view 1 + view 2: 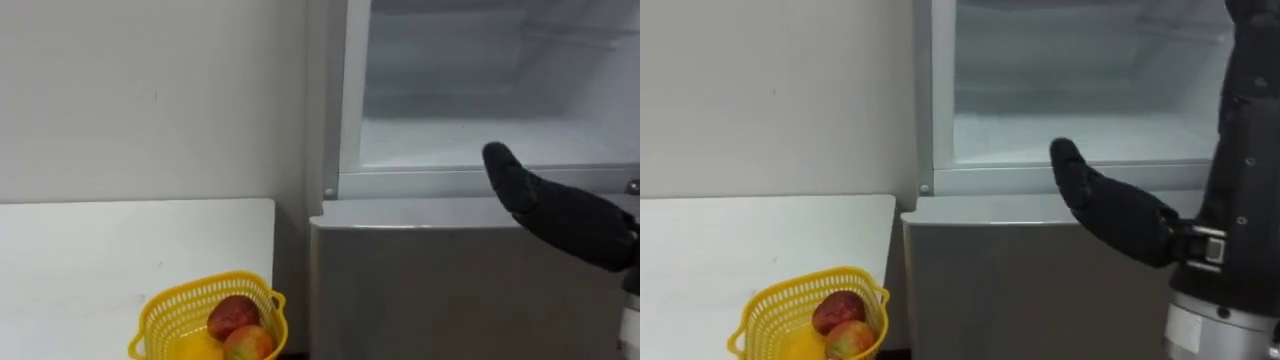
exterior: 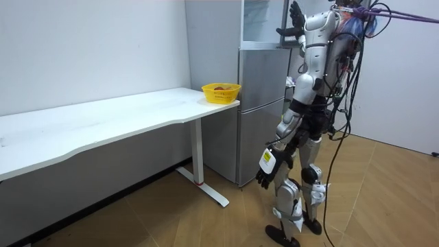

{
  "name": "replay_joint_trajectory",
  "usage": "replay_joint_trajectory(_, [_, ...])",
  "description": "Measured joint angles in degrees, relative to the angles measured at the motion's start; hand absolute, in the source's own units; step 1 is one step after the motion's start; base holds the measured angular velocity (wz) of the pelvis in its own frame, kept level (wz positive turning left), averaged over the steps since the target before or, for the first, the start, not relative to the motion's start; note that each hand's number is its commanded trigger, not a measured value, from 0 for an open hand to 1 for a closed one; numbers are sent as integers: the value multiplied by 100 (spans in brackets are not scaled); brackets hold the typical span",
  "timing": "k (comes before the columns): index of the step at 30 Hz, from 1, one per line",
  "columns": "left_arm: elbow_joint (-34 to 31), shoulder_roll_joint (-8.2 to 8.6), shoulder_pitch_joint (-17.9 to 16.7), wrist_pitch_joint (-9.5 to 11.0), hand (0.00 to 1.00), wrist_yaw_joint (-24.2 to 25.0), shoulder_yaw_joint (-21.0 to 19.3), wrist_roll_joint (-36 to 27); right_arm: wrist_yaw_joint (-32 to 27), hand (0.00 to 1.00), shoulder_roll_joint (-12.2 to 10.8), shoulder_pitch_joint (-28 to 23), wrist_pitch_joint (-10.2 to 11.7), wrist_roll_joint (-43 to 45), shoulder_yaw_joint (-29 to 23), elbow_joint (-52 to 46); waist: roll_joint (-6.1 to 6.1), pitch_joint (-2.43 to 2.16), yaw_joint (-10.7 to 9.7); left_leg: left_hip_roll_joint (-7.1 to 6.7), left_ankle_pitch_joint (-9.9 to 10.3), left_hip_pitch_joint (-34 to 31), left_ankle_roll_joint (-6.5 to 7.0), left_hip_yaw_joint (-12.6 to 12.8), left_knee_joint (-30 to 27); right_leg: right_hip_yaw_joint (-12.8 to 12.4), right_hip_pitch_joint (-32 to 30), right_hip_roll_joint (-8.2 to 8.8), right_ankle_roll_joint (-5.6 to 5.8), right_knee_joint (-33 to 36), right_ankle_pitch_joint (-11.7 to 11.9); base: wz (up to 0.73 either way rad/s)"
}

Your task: Retrieve from the upper fridge

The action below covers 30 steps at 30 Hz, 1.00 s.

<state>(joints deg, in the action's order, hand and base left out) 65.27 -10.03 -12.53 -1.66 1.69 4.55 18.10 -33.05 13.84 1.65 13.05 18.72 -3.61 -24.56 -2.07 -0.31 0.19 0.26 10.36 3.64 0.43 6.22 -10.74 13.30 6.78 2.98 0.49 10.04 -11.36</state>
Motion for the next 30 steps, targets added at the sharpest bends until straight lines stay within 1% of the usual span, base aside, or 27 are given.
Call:
replay_joint_trajectory(1, [-1,1,0,5,0,3,-7,0,-14,0,0,-38,1,-10,-49,0,13,7,-6,3,4,1,-4,11,0,-36,-6,-6,0,-2,0,-14])
replay_joint_trajectory(4, [-16,-3,-20,78,0,-2,-127,-6,-133,0,1,-325,24,-21,-272,4,58,6,-23,30,14,10,-16,109,7,-111,-33,-22,-3,-8,1,-14])
replay_joint_trajectory(6, [-42,-3,-28,91,0,-3,-121,-6,-257,0,1,-552,30,-78,-285,47,76,11,-67,40,23,29,-20,171,6,-174,-36,-30,-5,-10,2,-11])
replay_joint_trajectory(7, [-41,-3,-38,92,0,-2,-120,-4,-276,0,1,-605,48,-79,-285,120,76,13,-135,41,29,32,-20,174,7,-188,-36,-33,-5,-9,2,-7])
replay_joint_trajectory(12, [-38,-4,-45,86,0,5,-115,4,-310,0,0,-824,61,-100,-291,228,75,22,-181,55,65,109,-24,252,48,-237,16,-47,-5,-30,1,-9])
replay_joint_trajectory(15, [-45,-12,-14,65,0,5,-114,1,-286,0,0,-1057,57,-99,-263,286,74,19,-201,49,67,102,-23,262,48,-244,12,-46,-4,-43,1,0])
replay_joint_trajectory(17, [-53,-12,-10,32,0,10,-109,1,-231,0,-1,-1179,18,-101,-260,392,71,18,-196,49,67,98,-22,273,49,-250,-1,-45,-4,-41,1,0])
replay_joint_trajectory(18, [-53,-12,-9,27,0,12,-107,3,-195,0,-1,-1250,-48,-110,-259,413,74,16,-191,50,67,94,-22,279,49,-251,-27,-45,-4,-36,1,0])
replay_joint_trajectory(22, [-82,-12,-10,-52,0,40,-92,0,-36,0,-1,-1390,-183,-144,-186,415,103,4,-176,55,67,41,-22,305,52,-274,-94,-49,-4,-32,1,-2])
replay_joint_trajectory(25, [-115,-13,-26,-54,0,36,-44,-22,187,0,-2,-1509,-266,-224,89,425,127,-9,-150,55,67,-6,-22,328,53,-317,-159,-53,-5,-22,2,-4])
replay_joint_trajectory(29, [-106,-15,-9,-48,0,12,11,-49,512,0,-6,-1498,-275,-446,298,748,128,-7,-136,57,67,-19,-22,334,53,-361,-153,-54,-6,1,2,-1])
replay_joint_trajectory(30, [-100,-14,-11,-48,0,10,12,-49,604,0,-7,-1498,-317,-499,329,842,132,-1,-136,58,67,-33,-22,332,53,-364,-156,-53,-6,15,2,0])
